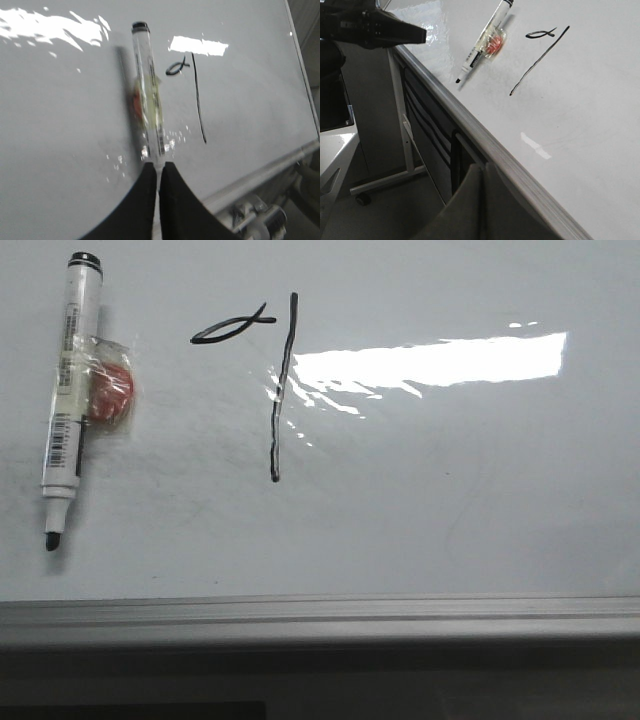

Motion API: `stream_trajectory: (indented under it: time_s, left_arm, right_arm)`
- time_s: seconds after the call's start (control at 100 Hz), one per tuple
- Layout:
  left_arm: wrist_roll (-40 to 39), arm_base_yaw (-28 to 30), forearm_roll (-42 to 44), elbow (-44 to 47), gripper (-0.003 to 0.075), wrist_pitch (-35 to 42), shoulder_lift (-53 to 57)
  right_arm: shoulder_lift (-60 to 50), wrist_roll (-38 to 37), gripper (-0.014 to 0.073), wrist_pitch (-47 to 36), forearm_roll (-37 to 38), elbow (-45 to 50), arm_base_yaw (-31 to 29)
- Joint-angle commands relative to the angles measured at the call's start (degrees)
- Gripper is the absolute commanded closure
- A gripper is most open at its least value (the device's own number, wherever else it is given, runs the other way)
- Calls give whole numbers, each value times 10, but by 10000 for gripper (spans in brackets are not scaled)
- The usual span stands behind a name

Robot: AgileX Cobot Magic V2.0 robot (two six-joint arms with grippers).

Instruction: Write number 9 on whiteboard

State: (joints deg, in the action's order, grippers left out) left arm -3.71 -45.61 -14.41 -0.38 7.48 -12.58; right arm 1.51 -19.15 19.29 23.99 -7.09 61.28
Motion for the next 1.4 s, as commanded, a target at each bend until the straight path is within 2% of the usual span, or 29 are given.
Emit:
stream_trajectory:
  time_s: [0.0,0.04,0.28,0.43,0.55,1.39]
  left_arm:
    - [-4,39,-1,21,741,15,12]
    - [-4,63,7,24,741,3,25]
    - [-4,243,73,24,741,-184,123]
    - [47,352,77,24,741,-212,144]
    - [72,400,77,24,741,-240,144]
    - [72,410,81,23,741,-238,144]
  right_arm:
    - [6,1,658,-41,12,-13,-2]
    - [6,1,658,-41,12,-13,-2]
    - [6,1,658,-41,12,-13,-2]
    - [6,1,658,-41,12,-13,-2]
    - [6,1,658,-41,12,-13,-2]
    - [6,1,658,-41,12,-13,-2]
